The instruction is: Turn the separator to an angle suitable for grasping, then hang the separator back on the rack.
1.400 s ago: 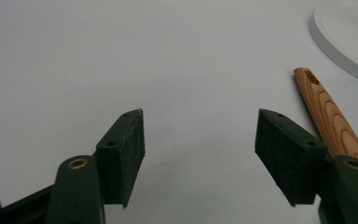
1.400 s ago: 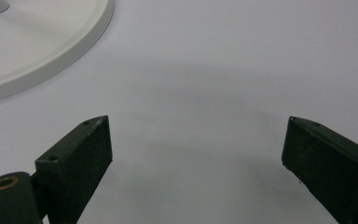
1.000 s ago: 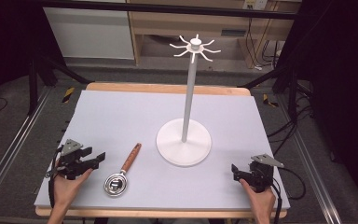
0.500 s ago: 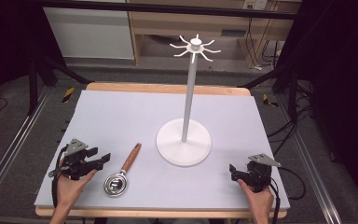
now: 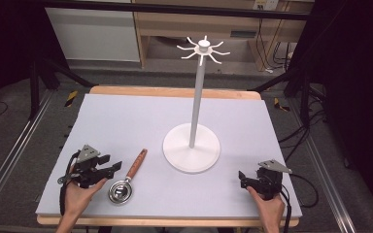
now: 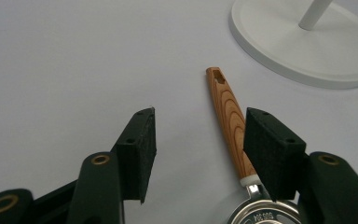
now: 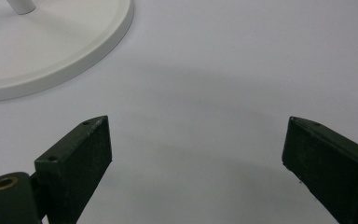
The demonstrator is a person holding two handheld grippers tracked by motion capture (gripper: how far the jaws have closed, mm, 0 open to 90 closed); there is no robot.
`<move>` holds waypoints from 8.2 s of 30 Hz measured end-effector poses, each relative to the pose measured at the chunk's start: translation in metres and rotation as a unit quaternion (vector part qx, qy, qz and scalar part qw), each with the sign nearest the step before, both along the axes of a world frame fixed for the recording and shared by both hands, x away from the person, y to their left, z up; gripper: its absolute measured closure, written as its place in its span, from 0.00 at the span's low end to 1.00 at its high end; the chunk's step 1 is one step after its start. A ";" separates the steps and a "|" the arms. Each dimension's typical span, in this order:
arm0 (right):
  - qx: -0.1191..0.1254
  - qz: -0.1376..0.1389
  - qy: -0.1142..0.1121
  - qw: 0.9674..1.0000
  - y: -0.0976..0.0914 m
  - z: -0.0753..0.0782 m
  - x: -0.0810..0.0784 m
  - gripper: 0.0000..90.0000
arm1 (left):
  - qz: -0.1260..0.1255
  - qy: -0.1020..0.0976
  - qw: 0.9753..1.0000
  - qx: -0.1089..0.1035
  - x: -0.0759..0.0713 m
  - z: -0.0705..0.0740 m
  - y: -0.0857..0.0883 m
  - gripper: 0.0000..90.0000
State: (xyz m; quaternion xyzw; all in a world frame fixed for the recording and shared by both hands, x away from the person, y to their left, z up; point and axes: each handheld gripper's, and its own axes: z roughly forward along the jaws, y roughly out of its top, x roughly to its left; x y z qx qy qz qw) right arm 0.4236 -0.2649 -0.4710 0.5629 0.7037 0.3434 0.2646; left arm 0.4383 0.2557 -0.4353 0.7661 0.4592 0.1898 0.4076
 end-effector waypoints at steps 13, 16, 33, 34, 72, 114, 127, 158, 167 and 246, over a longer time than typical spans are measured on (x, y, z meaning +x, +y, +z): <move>-0.004 0.002 0.001 1.000 0.002 0.000 0.000 0.10 | -0.031 0.020 0.999 0.016 0.001 -0.003 -0.020 0.55; -0.004 0.002 0.001 1.000 0.002 0.000 0.001 0.10 | -0.035 0.027 0.999 0.025 0.001 -0.004 -0.025 0.57; -0.007 0.004 0.005 1.000 0.002 0.000 0.001 0.10 | -0.058 0.072 0.993 0.071 0.006 -0.018 -0.046 0.63; -0.007 0.004 0.006 1.000 0.002 0.000 0.001 0.10 | -0.057 0.074 0.993 0.073 0.007 -0.019 -0.046 0.63; -0.009 0.006 0.013 1.000 0.002 -0.001 0.002 0.10 | -0.062 0.103 0.984 0.133 0.008 -0.025 -0.047 0.75; 0.001 0.005 0.018 1.000 -0.002 -0.001 0.003 0.10 | -0.103 0.133 0.968 0.187 0.051 -0.009 -0.084 0.68; 0.004 0.004 0.021 1.000 0.000 -0.001 0.003 0.10 | -0.100 0.152 0.966 0.184 0.056 -0.018 -0.080 0.70; 0.010 0.004 0.027 1.000 -0.001 -0.001 0.005 0.10 | -0.130 0.191 0.946 0.227 0.071 -0.013 -0.088 0.71; 0.007 0.008 0.033 0.999 -0.001 -0.002 0.006 0.10 | -0.122 0.198 0.947 0.222 0.072 -0.013 -0.088 0.74; 0.005 0.004 0.013 1.000 -0.002 -0.001 0.005 0.10 | -0.047 -0.165 0.978 -0.122 0.005 0.135 -0.023 0.75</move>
